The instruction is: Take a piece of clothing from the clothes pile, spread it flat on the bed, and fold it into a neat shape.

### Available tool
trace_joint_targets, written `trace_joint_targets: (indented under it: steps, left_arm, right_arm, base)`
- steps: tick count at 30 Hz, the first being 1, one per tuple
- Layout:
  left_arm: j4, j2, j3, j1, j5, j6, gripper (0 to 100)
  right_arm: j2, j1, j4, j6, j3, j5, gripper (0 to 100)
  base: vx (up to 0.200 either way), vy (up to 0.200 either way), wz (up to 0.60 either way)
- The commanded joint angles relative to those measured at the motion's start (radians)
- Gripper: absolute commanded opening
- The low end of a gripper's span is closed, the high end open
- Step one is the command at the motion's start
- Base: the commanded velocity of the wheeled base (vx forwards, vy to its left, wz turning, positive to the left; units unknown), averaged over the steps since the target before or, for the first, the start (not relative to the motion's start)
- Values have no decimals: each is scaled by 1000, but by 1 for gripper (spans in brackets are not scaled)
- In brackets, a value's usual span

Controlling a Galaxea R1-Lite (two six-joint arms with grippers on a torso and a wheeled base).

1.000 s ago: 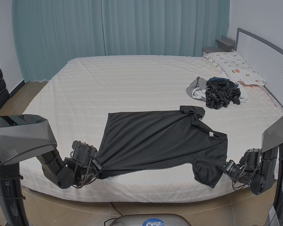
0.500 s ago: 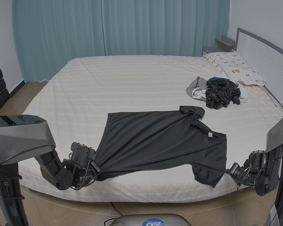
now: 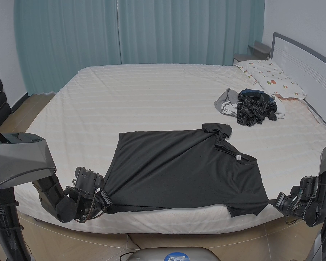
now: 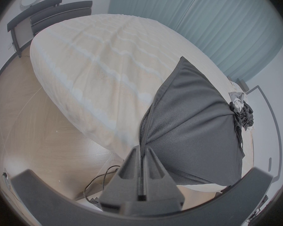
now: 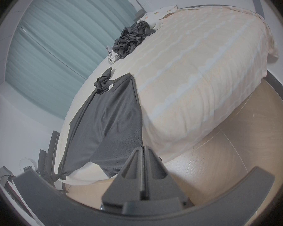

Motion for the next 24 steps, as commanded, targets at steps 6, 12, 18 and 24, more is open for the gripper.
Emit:
trace_joint_targets:
  steps: [6,12,18,24]
  left_arm:
    - [-5,2,7,-1,-5,0,100]
    - [-5,-14,10,1,-31,-6,100]
    - [-16,-95,22,5,-63,-7,100]
    - [-41,-146,13,54,-88,-29,100]
  right_arm:
    - [47,-2,-14,-13,1,3,100]
    - [34,-2,-14,14,-15,10,100]
    - [-13,-2,-14,91,-12,52,100]
    - [-26,6,-14,114,-9,72,100]
  base:
    - [0,0,0]
    - [0,0,0]
    - [0,0,0]
    - [33,0,0]
